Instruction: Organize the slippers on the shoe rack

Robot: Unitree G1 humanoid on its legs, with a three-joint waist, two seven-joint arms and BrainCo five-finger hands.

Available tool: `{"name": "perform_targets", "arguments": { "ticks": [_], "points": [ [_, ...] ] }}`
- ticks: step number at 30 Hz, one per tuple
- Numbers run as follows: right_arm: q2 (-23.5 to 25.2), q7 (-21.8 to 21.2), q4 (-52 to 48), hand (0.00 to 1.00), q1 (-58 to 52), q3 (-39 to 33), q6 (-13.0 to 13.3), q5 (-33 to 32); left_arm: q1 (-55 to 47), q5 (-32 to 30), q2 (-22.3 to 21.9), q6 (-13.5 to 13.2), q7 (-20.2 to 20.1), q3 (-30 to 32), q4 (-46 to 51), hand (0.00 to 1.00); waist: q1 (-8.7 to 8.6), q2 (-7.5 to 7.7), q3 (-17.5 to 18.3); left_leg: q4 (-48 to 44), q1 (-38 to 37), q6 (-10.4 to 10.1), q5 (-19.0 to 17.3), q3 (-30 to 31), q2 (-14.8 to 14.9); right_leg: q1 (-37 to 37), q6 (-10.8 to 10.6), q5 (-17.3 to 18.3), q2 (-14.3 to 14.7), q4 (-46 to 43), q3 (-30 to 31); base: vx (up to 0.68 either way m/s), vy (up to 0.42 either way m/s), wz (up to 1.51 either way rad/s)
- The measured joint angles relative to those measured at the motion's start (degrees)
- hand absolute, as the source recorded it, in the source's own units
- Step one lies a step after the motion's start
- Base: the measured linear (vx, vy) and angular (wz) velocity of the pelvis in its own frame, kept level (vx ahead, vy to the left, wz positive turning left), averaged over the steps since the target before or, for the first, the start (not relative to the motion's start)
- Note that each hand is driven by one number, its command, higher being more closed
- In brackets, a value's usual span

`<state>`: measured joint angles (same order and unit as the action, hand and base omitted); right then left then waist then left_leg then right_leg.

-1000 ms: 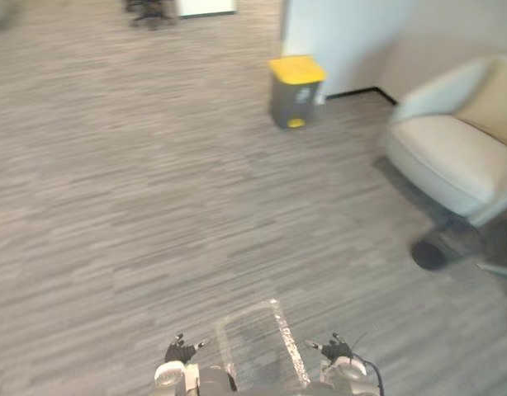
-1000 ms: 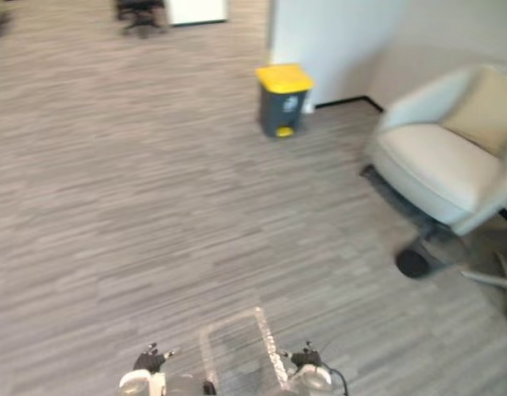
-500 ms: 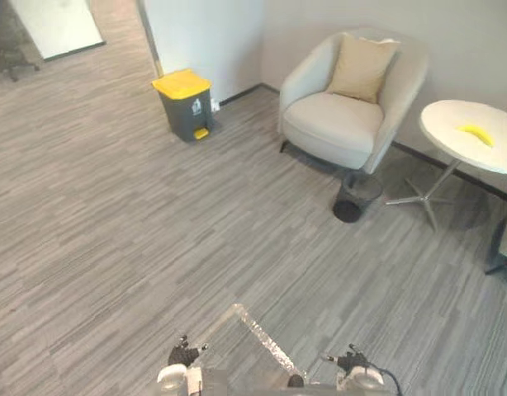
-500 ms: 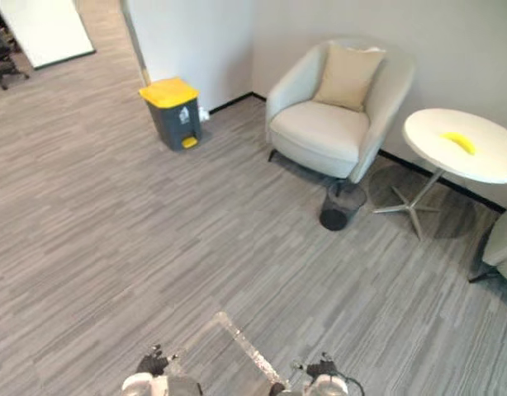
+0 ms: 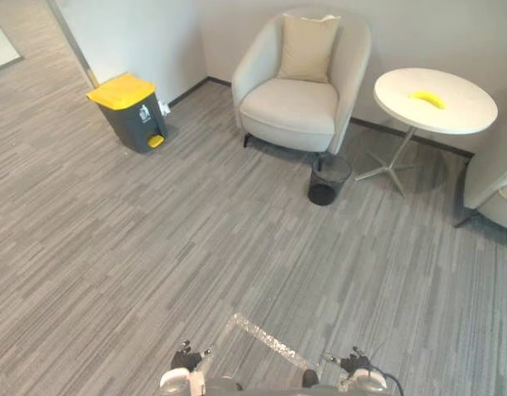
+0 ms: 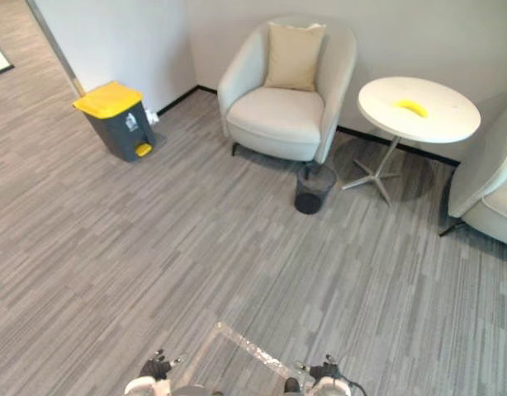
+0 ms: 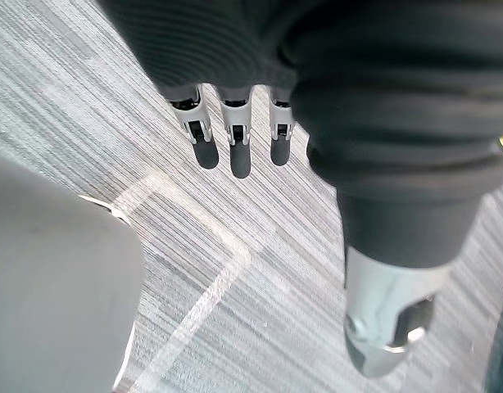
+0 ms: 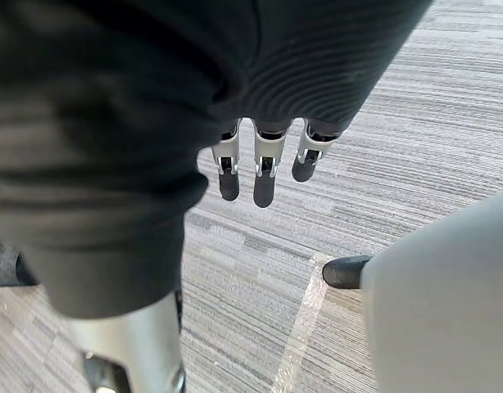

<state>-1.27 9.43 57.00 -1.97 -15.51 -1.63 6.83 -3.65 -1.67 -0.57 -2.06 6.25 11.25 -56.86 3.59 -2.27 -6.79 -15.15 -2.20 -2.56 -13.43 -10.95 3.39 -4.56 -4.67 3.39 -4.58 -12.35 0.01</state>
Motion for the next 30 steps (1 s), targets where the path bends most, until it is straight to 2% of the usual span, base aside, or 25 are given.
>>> {"name": "perform_targets", "arguments": {
  "ticks": [2, 5, 7, 8, 9, 11, 13, 15, 16, 17, 18, 20, 21, 22, 23, 25, 28, 30],
  "points": [
    [0.09, -0.05, -0.27, 0.00, 0.32, 0.00, 0.09, -0.13, 0.27, 0.01, 0.62, 0.01, 0.06, -0.60, 0.01, 0.00, -0.05, 0.78, -1.08, -0.01, -2.05, 0.72, -0.49, -1.37, -0.01, -4.73, 0.38, 1.98, -0.97, -11.22, -3.10, 0.00, -0.016, -0.49],
    [0.24, -0.05, -1.53, 0.00, 0.38, 0.48, 0.12, 0.04, 0.30, 0.02, 1.02, 0.01, 0.13, -1.20, 0.01, 0.00, -0.44, 1.29, -1.27, 1.84, -3.38, 1.25, -1.86, -3.22, -0.12, -7.99, 0.86, 2.87, -2.97, -15.79, -10.11, -0.02, 0.018, -0.39],
    [0.33, -0.03, -1.47, 0.00, 0.35, 0.47, 0.11, 0.03, 0.72, 0.03, 1.44, 0.01, 0.16, -1.17, 0.00, 0.00, -0.41, 1.64, -1.63, 3.59, -4.01, 1.26, -1.86, -4.26, -0.51, -8.40, 1.07, 3.90, -3.69, -14.78, -13.17, -0.01, -0.006, -0.35],
    [0.45, -0.03, -0.99, 0.00, 0.31, 0.47, 0.09, 0.03, 0.68, 0.13, 1.79, -0.01, 0.20, -1.21, -0.15, 0.00, -0.35, 2.12, -1.44, 4.04, -3.92, 1.18, -1.81, -4.68, -0.64, -7.55, 1.73, 4.26, -3.36, -11.42, -14.65, 0.01, -0.065, -0.38],
    [0.61, -0.05, -0.56, 0.00, 0.48, 0.39, 0.09, 0.03, 0.92, 0.13, 1.86, 0.01, 0.19, -1.29, -1.18, 0.00, -0.37, 2.13, -1.41, 4.39, -3.97, 0.95, -1.66, -3.86, -0.60, -5.79, 3.44, 4.54, -2.39, -7.13, -15.03, 0.02, -0.081, -0.36],
    [0.28, 0.00, 0.02, 0.00, 0.93, -0.17, 0.19, -0.06, 1.05, -0.01, 1.34, 0.10, 0.15, -1.38, -1.44, 0.00, -0.72, 0.85, -1.83, 4.29, -3.94, 0.09, -1.11, -2.81, 0.19, -4.16, 4.06, 3.05, -1.21, -4.07, -15.23, 0.04, -0.072, -0.22],
    [0.14, 0.06, 0.05, 0.00, 0.96, -0.15, 0.18, -0.05, 0.99, -0.02, 1.11, 0.09, 0.14, -1.09, -1.15, 0.00, -0.63, 0.62, -1.95, 1.62, -3.38, -0.07, -1.08, -2.56, 1.04, -2.83, 4.34, 2.79, -0.45, -2.59, -15.17, 0.05, -0.084, -0.04],
    [0.11, 0.26, 0.11, 0.00, 0.57, 0.07, 0.13, -0.05, 0.75, 0.04, 0.84, -0.01, 0.16, -0.12, 0.67, 0.00, -0.40, 0.64, -2.07, -16.11, 3.70, -0.71, -1.37, -1.25, 3.95, 0.25, 4.47, 3.20, 0.74, 0.55, -14.81, 0.03, -0.115, 0.04],
    [-0.07, 0.36, 0.08, 0.00, 0.59, 0.09, 0.09, -0.07, 0.55, 0.11, 0.08, -0.09, 0.23, 1.01, 1.89, 0.00, 0.30, 0.25, -2.22, -23.69, 7.14, -1.11, -0.99, -0.85, 5.80, 1.36, 4.82, 3.28, 1.76, 0.88, -14.10, 0.07, -0.082, -0.20],
    [-0.15, 0.45, 0.06, 0.00, 0.64, 0.11, 0.09, -0.11, 0.42, 0.16, -0.17, -0.17, 0.29, 1.47, 2.23, 0.00, 0.47, 0.07, -2.21, -26.82, 8.51, -1.17, -0.95, -0.48, 6.65, 1.60, 5.11, 3.44, 2.25, 0.87, -13.73, 0.12, -0.007, -0.47],
    [-0.02, 0.71, 0.05, 0.00, 0.86, 0.19, 0.11, -0.22, -0.32, 0.17, -0.44, -0.34, 0.51, 2.07, 2.49, 0.00, 0.81, -0.60, -1.72, -29.23, 9.88, -0.24, -2.67, 0.04, 7.69, 2.27, 5.23, 3.60, 3.09, 0.93, -12.46, 0.11, 0.039, -0.62],
    [0.28, 0.67, -0.10, 0.00, 1.07, 0.30, 0.14, -0.26, -0.27, 0.16, -0.69, -0.24, 0.94, 2.05, 2.66, 0.00, 0.74, -0.67, -1.58, -24.46, 10.37, -0.25, -4.62, 0.67, 7.75, 2.45, 5.04, 3.49, 3.33, 1.23, -10.61, 0.10, 0.075, -0.67],
    [0.27, 0.70, -0.22, 0.00, 1.02, 0.27, 0.13, -0.33, -0.28, 0.15, -0.67, -0.20, 1.13, 1.77, 2.73, 0.00, 0.64, -0.73, -1.53, -16.89, 10.10, -0.29, -4.50, 2.13, 7.31, 2.43, 4.39, 3.12, 3.37, 1.75, -9.00, 0.09, 0.161, -0.63],
    [0.16, 0.70, -0.68, 0.00, 0.79, -0.04, 0.11, -0.43, -0.26, 0.17, -0.75, -0.14, 1.09, 1.39, 2.71, 0.00, 0.50, -1.26, -1.17, -9.00, 9.92, -2.59, -1.51, 4.67, 6.58, 1.62, 3.52, 2.86, 3.52, 1.79, -7.82, 0.08, 0.186, -0.64],
    [0.27, 0.71, -0.72, 0.00, 0.72, -0.01, -0.01, -0.47, -0.15, 0.16, -0.66, -0.10, 1.16, 1.18, 2.39, 0.00, 0.55, -0.87, -0.89, -7.68, 9.32, -2.21, -1.18, 4.12, 5.81, 1.31, 2.68, 2.33, 3.34, 1.96, -6.94, 0.11, 0.188, -0.42],
    [1.44, 0.69, -1.22, 0.00, -0.69, -0.43, 0.01, -0.50, -0.26, 0.06, 0.87, -0.06, 1.27, 1.01, 1.06, 0.00, -0.16, 1.84, 1.20, -0.93, 6.71, -0.84, 1.95, 1.29, 2.70, 1.93, 1.57, -0.64, 1.10, 6.76, -5.53, 0.21, 0.141, -0.24],
    [1.54, 0.66, -1.16, 0.00, -1.19, -2.28, -0.03, -0.51, 0.57, -0.45, 0.84, 0.01, 1.20, -0.95, -0.19, 0.00, -0.46, 1.41, 1.88, 1.57, 4.34, -0.45, 2.19, 0.67, 0.60, 4.62, 0.44, -1.66, -0.48, 10.57, -4.90, 0.18, 0.138, -0.12],
    [1.39, 0.65, -1.02, 0.00, -1.39, -2.46, -0.02, -0.50, 1.62, -0.46, 0.57, 0.01, 1.06, -2.29, -1.11, 0.00, -0.44, 1.17, 2.26, 2.75, 3.64, -0.30, 2.28, 0.57, -0.09, 4.81, 0.40, -1.70, -0.84, 11.17, -4.64, 0.11, 0.074, -0.04]
  ]
}}
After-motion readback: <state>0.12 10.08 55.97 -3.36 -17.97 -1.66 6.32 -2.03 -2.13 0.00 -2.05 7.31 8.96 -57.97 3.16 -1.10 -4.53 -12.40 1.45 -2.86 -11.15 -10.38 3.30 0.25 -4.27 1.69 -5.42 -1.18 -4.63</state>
